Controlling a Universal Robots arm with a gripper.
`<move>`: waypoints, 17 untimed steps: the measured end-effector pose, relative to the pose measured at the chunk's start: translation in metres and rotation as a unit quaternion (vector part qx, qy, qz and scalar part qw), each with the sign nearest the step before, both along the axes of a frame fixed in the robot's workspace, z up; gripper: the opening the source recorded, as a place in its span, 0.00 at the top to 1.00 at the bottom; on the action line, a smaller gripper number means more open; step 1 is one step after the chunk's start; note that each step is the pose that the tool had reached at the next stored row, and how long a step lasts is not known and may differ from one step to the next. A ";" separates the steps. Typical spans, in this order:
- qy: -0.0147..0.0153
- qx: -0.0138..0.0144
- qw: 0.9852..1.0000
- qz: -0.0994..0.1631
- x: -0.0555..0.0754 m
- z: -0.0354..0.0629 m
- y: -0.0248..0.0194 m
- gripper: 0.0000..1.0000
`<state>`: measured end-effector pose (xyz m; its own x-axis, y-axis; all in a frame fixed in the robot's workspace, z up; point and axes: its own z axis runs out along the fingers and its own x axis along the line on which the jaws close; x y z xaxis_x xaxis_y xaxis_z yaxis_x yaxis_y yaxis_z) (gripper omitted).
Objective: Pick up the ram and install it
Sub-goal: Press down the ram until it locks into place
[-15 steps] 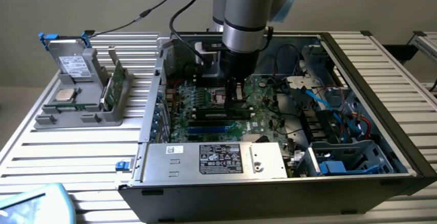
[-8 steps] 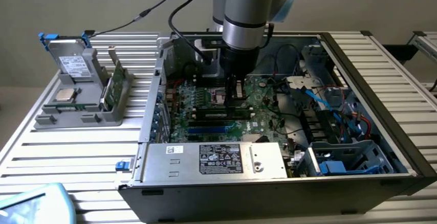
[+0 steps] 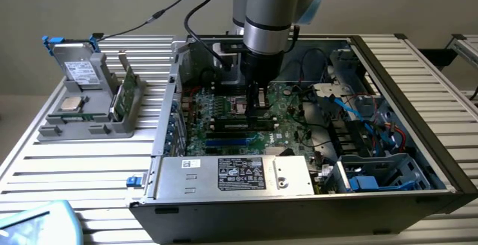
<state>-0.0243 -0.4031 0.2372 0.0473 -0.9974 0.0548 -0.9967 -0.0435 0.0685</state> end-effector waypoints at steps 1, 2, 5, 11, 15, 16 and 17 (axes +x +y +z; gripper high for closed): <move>0.000 0.000 1.000 0.000 0.000 0.0000 0.0000 0.72; 0.000 0.000 1.000 0.000 0.000 0.0000 0.0000 0.72; 0.001 0.000 1.000 0.000 0.003 0.0008 0.0000 0.72; 0.002 0.000 1.000 0.000 0.009 0.0033 0.0001 0.72; 0.002 0.000 1.000 0.000 0.012 0.0044 0.0002 0.80; 0.002 0.000 1.000 0.000 0.012 0.0044 0.0001 0.87; 0.002 0.000 1.000 0.000 0.012 0.0045 0.0001 0.87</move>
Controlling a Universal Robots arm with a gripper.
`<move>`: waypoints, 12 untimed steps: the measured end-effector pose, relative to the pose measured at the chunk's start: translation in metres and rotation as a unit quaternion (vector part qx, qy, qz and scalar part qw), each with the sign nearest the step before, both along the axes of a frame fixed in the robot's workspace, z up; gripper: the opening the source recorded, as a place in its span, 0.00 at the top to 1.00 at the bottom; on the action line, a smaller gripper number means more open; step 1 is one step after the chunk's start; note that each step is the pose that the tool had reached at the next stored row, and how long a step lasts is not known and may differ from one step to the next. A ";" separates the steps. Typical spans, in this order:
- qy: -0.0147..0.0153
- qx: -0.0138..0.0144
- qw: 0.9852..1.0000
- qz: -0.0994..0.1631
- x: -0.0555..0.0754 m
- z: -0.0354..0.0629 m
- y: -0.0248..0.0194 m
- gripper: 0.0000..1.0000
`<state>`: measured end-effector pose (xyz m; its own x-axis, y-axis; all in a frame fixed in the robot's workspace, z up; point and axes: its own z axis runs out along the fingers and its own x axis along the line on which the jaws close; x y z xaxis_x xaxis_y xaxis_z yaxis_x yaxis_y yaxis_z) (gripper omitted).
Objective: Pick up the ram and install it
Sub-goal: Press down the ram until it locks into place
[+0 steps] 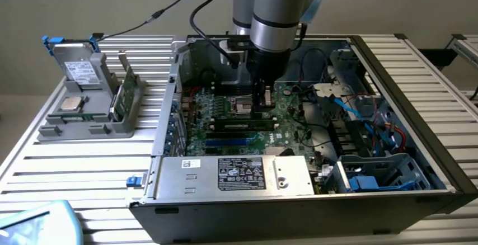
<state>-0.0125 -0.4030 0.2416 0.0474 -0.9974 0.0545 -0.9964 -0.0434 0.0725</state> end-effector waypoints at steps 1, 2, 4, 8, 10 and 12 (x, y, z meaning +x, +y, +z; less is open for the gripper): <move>0.000 0.000 1.000 0.000 0.000 0.0001 0.0000 0.89; 0.000 0.000 1.000 0.000 0.000 0.0000 0.0000 0.89; 0.000 0.000 1.000 0.000 0.000 -0.0013 0.0000 0.89; 0.000 0.000 1.000 0.000 0.002 -0.0039 0.0001 0.89; -0.001 0.000 1.000 0.000 0.004 -0.0044 0.0003 0.89; -0.001 0.001 1.000 0.000 0.004 -0.0048 0.0003 0.89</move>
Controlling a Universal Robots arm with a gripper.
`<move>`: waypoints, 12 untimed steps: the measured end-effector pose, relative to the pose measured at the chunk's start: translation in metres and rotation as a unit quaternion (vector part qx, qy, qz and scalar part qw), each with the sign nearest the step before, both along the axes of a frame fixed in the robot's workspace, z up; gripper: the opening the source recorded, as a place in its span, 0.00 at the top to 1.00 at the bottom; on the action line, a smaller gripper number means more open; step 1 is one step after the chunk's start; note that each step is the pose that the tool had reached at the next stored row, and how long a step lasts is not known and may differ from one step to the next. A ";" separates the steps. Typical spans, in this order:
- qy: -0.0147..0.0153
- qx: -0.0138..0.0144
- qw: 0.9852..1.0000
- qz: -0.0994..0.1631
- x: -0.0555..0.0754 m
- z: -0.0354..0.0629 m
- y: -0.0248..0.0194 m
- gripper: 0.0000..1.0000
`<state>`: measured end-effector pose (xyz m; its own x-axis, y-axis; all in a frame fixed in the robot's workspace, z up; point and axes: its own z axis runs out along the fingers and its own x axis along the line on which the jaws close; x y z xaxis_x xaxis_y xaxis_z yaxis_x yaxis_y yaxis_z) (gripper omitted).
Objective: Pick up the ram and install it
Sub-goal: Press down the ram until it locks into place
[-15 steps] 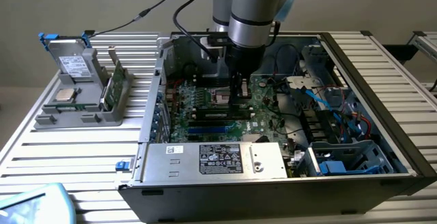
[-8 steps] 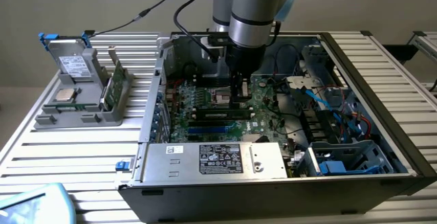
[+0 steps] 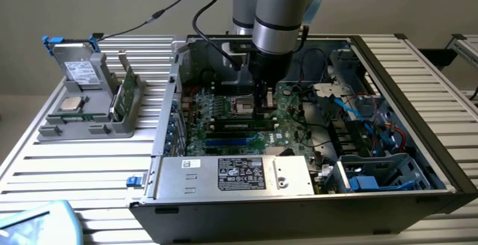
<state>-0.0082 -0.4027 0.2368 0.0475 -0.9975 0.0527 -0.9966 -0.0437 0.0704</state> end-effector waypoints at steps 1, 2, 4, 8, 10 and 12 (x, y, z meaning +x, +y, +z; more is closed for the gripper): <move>-0.001 0.001 1.000 0.000 0.000 -0.0004 0.0000 0.89; -0.002 0.001 1.000 0.000 0.000 -0.0008 0.0000 0.89; -0.003 0.003 1.000 0.000 0.000 -0.0018 0.0001 0.89; -0.006 0.006 1.000 0.000 0.000 -0.0038 0.0000 0.89; -0.007 0.006 1.000 0.000 0.000 -0.0041 0.0000 0.89; -0.007 0.007 1.000 0.000 0.000 -0.0044 0.0001 0.89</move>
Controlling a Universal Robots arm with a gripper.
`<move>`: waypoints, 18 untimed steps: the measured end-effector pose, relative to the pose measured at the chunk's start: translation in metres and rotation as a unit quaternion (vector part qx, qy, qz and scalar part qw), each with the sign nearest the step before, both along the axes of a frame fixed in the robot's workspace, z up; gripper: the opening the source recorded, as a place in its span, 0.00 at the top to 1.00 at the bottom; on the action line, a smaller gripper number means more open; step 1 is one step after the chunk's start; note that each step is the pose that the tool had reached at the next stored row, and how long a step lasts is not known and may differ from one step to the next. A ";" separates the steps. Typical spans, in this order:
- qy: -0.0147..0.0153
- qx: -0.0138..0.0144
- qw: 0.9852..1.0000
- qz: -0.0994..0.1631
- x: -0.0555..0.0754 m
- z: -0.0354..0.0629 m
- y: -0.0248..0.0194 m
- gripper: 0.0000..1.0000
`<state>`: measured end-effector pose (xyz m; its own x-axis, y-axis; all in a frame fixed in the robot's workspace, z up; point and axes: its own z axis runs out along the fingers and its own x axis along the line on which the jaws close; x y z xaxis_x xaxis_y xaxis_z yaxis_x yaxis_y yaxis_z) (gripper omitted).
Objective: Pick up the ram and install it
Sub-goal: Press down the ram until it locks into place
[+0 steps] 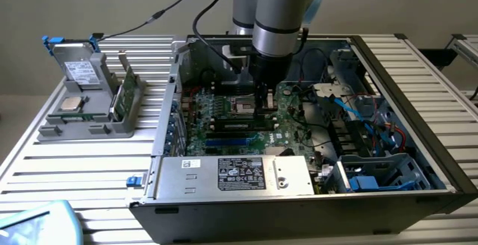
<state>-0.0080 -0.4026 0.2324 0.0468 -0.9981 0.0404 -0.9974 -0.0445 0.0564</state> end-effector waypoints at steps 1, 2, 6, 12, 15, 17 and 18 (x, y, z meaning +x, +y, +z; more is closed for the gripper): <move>0.000 0.000 1.000 0.000 0.000 -0.0001 0.0000 0.89; 0.000 0.000 1.000 0.000 0.000 -0.0003 0.0000 0.89; -0.002 0.000 1.000 0.000 0.000 -0.0022 0.0000 0.89; -0.003 0.000 1.000 0.000 0.000 -0.0042 -0.0001 0.89; -0.003 0.000 1.000 0.000 0.000 -0.0046 0.0000 0.89; -0.003 0.000 1.000 0.000 0.000 -0.0047 0.0000 0.89; -0.003 0.000 1.000 0.000 0.000 -0.0049 0.0000 0.89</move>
<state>-0.0080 -0.4026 0.2275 0.0465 -0.9981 0.0405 -0.9978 -0.0445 0.0501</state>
